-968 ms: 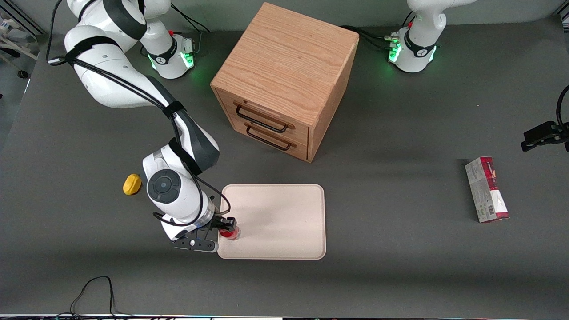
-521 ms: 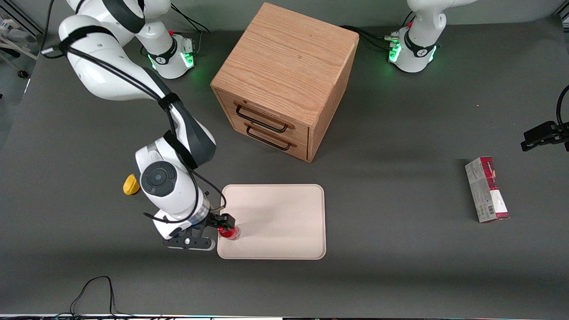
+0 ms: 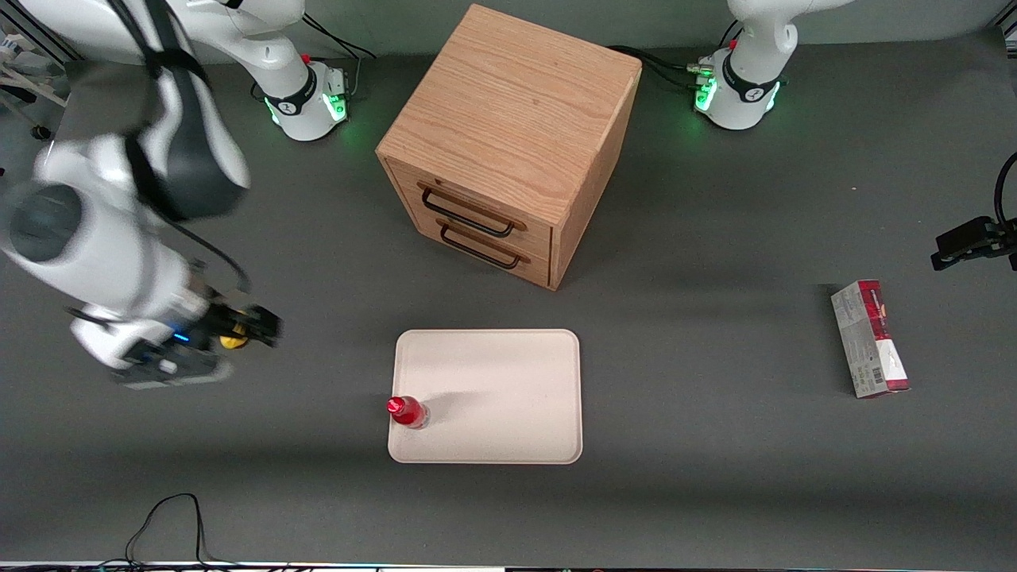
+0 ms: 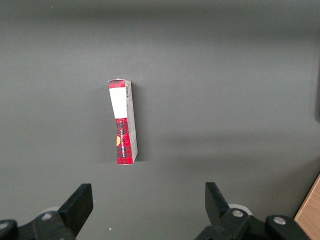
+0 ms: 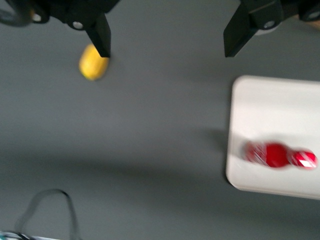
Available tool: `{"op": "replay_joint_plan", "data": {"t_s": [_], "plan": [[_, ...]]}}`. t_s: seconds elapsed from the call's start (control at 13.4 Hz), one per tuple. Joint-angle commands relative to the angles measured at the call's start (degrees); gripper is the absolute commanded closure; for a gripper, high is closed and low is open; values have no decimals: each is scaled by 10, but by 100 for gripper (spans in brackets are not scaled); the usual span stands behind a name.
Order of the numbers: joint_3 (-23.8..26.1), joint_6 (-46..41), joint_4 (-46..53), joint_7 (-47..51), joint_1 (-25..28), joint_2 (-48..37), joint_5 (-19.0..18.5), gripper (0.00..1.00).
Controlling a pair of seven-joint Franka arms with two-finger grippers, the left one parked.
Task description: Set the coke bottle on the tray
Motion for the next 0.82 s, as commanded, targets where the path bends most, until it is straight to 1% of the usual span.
{"op": "replay_joint_plan", "data": {"t_s": [0.0, 0.22, 0.3, 0.45, 0.74], "plan": [[-66, -48, -108, -54, 14, -141, 27, 0], [-133, -101, -131, -58, 40, -219, 26, 0], [-147, -113, -132, -60, 42, -231, 27, 0], [-150, -128, -131, -69, 42, -236, 26, 0], [-142, -122, -131, -63, 42, -234, 26, 0]]}}
